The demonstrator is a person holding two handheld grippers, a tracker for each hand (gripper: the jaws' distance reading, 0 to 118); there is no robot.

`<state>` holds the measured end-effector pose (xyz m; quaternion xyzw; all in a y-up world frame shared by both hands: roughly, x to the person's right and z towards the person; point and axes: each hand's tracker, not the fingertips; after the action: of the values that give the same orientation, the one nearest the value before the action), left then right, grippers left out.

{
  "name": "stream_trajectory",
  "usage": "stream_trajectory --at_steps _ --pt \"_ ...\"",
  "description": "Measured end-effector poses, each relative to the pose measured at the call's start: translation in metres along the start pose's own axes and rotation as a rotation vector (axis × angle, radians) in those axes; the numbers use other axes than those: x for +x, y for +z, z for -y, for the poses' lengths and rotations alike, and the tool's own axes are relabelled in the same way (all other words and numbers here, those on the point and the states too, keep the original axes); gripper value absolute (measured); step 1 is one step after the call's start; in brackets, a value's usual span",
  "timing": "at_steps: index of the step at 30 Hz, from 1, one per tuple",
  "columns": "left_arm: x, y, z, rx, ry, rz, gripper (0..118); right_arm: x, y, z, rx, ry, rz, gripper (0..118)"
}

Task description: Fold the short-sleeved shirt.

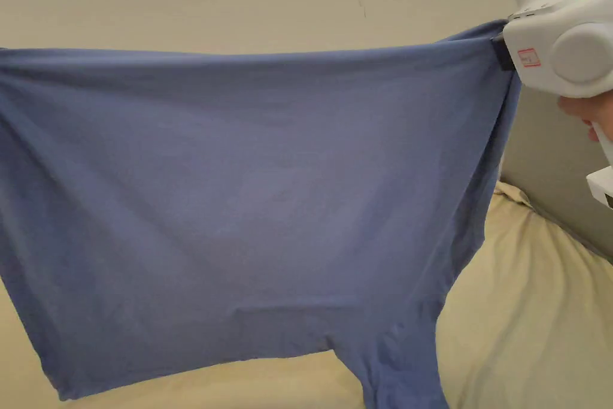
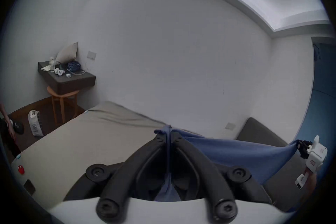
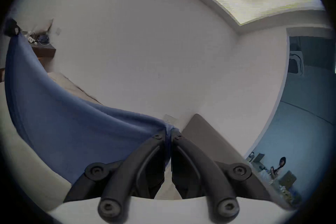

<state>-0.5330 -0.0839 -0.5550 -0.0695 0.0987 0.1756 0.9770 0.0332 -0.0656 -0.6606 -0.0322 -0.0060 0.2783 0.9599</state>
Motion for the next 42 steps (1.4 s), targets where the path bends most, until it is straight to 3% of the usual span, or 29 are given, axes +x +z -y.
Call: stream_trajectory --at_steps 9,12,16,18,22,30,35,42 --pt "0.028 -0.060 -0.065 0.006 -0.021 -0.026 0 0.019 -0.070 -0.066 -0.031 -0.009 0.022 6" --pt "0.021 -0.071 -0.063 -0.018 0.110 -0.036 0 0.012 -0.077 -0.067 -0.012 -0.023 0.052 6" --pt "0.021 -0.089 -0.038 -0.047 0.035 -0.053 0 -0.007 -0.096 -0.048 -0.049 -0.021 0.043 6" --pt "0.015 -0.103 -0.010 -0.099 0.016 -0.063 0 -0.023 -0.104 -0.025 -0.080 -0.055 -0.044 6" --pt "-0.014 -0.137 0.074 -0.306 0.023 -0.138 0 -0.084 -0.125 0.047 -0.199 0.058 -0.096 6" --pt "-0.076 -0.143 0.233 -0.539 0.130 -0.168 0 -0.165 -0.131 0.187 -0.407 0.009 -0.260 6" --pt "-0.101 -0.102 0.289 -0.614 0.153 -0.132 0 -0.178 -0.097 0.251 -0.471 -0.022 -0.369 6" --pt "-0.113 -0.012 0.329 -0.688 0.113 -0.009 0 -0.163 -0.001 0.317 -0.494 -0.056 -0.414 6"
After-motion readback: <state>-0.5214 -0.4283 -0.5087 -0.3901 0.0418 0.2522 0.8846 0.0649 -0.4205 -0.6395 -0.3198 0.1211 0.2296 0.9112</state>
